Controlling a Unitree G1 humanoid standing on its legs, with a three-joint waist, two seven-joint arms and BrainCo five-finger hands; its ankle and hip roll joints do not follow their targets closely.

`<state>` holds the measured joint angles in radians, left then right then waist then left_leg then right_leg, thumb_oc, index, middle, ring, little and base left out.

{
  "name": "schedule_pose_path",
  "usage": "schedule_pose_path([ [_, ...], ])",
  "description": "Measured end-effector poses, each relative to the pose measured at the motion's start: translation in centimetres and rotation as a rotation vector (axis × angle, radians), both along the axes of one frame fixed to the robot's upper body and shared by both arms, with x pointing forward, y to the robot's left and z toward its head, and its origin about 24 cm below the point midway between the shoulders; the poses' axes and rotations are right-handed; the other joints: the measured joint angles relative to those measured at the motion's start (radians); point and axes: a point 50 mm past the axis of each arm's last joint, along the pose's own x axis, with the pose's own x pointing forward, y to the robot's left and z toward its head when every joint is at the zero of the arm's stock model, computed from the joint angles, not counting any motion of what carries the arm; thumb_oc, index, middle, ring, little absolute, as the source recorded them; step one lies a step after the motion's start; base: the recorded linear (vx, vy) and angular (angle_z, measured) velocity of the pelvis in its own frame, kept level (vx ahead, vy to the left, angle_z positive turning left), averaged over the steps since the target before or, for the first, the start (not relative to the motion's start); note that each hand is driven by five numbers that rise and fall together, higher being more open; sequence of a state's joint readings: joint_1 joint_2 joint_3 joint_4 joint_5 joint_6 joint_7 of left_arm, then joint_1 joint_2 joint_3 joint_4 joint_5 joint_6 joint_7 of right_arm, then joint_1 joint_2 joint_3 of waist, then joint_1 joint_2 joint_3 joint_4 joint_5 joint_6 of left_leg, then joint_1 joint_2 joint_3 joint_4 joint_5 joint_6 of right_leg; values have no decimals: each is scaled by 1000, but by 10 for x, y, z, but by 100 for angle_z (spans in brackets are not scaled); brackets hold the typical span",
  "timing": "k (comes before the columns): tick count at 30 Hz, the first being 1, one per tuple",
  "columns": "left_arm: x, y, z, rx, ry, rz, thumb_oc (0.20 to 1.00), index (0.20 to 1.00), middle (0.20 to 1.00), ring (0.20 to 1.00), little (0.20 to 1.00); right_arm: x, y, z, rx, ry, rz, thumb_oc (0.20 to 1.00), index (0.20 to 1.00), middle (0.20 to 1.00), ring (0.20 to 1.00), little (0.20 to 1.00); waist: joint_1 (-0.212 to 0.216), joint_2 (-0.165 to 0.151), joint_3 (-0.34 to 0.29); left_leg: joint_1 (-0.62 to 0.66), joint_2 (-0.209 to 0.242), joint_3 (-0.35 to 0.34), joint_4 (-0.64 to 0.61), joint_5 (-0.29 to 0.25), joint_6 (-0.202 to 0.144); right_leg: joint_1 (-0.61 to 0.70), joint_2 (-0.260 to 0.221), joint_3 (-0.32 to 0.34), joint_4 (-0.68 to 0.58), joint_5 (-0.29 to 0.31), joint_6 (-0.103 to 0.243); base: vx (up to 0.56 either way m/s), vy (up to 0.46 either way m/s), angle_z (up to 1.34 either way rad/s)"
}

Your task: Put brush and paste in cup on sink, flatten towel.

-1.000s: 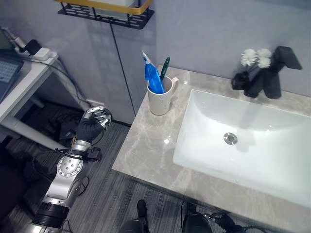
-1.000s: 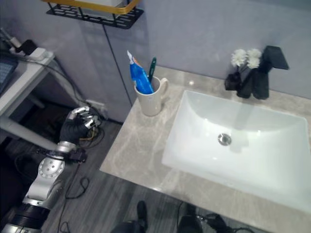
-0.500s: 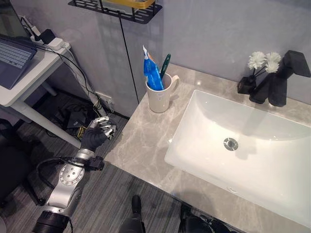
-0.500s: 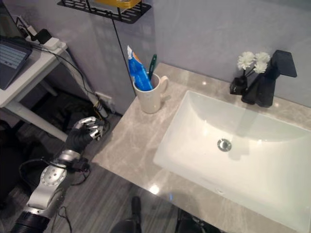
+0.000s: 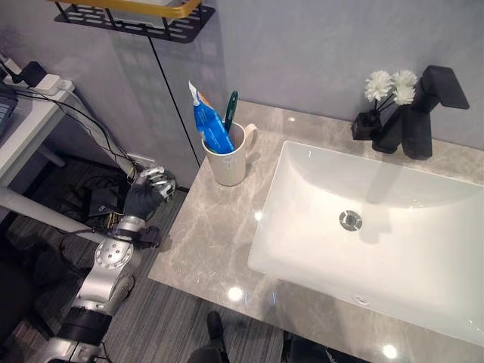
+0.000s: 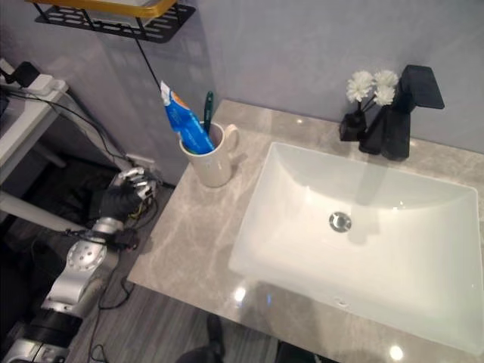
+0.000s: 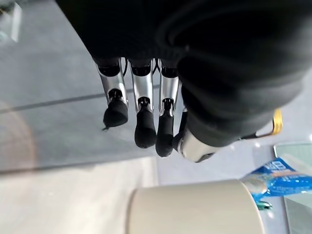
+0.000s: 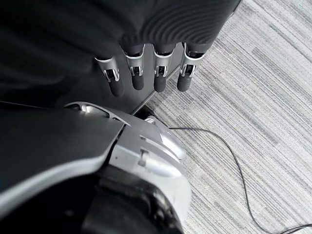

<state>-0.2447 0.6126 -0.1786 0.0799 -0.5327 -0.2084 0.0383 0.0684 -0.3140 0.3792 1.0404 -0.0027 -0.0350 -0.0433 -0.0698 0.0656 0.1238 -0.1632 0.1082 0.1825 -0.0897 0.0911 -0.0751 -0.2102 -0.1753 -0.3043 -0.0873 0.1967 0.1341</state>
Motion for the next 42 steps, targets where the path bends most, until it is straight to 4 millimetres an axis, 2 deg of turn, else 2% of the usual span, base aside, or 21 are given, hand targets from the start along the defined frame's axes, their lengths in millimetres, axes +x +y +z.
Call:
schedule_pose_path([
  [3,4,-3,8,2,-27,-12,200,200,200,200,200,1,-1,0,-6,-3,0,1000,1000,1000,1000,1000,-1,6,3,0,1,2,0,-1,0,-1,1,1,0,-1,1,3,-8,-1],
  [10,2,-5,12,7,-43,-26,200,200,200,200,200,7,-7,2,-33,-20,-18,1000,1000,1000,1000,1000,-1,25,14,5,4,19,-5,-6,0,-6,2,20,-4,-7,-3,7,-16,-6],
  [13,-5,-8,16,4,-66,-46,200,200,200,200,200,7,-7,2,-33,-19,-19,1000,1000,1000,1000,1000,-1,26,15,6,5,20,-5,-7,0,-6,2,20,-7,-7,-3,0,0,0],
  [20,-27,-2,-3,-7,-1,-61,200,200,200,200,200,4,-9,2,-34,-14,-32,1000,1000,1000,1000,1000,1,31,17,13,2,20,-2,-7,-1,2,2,19,-8,-6,1,-2,-2,0],
  [25,-36,7,1,25,12,-85,200,200,200,200,200,8,-10,3,-35,-26,-39,1000,1000,1000,1000,1000,2,39,33,15,3,19,-5,-9,1,4,2,19,-8,-12,5,-14,1,0],
  [34,-39,0,4,60,32,-195,200,200,200,200,200,13,-13,5,-39,-44,-38,1000,1000,1000,1000,1000,-1,50,55,3,3,20,-5,-7,-2,-9,2,20,-8,-12,5,-8,2,0],
  [37,-35,-10,7,68,24,-237,200,200,200,200,200,17,-15,7,-26,-68,-86,1000,1000,1000,1000,1000,-2,54,70,-4,-1,22,-3,-7,-2,-18,0,23,-5,-8,10,0,0,0],
  [42,-30,-14,13,72,-1,-249,200,200,200,200,200,20,-15,8,-25,-82,-93,1000,1000,1000,1000,1000,-4,55,87,-18,0,29,0,-7,-2,-36,2,30,0,-4,7,0,-7,-4],
])
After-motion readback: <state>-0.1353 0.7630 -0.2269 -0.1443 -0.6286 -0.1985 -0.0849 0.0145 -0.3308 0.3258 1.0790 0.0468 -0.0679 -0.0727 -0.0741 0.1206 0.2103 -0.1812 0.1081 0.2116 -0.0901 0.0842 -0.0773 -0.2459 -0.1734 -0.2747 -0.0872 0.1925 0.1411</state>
